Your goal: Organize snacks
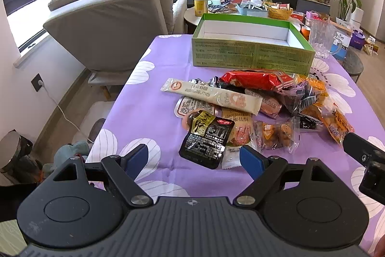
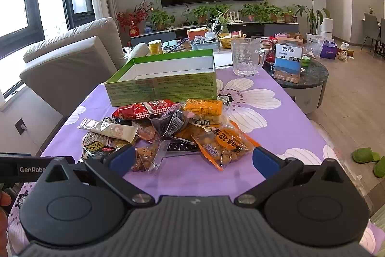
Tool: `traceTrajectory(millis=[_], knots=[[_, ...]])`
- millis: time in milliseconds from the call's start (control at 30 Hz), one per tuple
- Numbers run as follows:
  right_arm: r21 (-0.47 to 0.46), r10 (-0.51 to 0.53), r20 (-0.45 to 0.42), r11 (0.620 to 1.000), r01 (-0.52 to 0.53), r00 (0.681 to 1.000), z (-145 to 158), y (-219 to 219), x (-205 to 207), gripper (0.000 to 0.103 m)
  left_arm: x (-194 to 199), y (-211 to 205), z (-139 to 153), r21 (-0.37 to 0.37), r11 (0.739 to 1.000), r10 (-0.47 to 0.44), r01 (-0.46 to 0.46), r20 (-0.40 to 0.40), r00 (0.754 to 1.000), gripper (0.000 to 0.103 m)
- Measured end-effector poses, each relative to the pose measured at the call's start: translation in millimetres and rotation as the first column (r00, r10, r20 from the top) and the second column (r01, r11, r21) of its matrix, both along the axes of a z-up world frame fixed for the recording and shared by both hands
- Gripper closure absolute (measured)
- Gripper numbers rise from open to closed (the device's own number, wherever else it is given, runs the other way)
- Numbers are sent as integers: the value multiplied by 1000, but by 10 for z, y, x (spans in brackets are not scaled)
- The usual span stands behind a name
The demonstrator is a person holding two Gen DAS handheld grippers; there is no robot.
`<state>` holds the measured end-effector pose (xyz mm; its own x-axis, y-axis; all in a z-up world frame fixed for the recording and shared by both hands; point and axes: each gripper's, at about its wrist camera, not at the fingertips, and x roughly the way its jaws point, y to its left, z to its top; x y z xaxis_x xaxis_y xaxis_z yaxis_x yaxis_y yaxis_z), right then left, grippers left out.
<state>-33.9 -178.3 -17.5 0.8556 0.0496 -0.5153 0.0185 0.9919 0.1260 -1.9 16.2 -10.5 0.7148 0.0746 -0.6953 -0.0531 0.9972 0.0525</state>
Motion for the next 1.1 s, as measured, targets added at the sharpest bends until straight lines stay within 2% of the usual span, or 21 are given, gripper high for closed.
traceTrajectory(millis=[800,1100], knots=[[-10,-3,-16,1000,3,1000,-40,23,23,35,7,-9,-64,-17,1000,-4,4,-11,1000,21],[-2,-17,-39,1000,17,999,-97,-19,91,35,75,3,-106,-54,998,-17,15,-27,1000,21]])
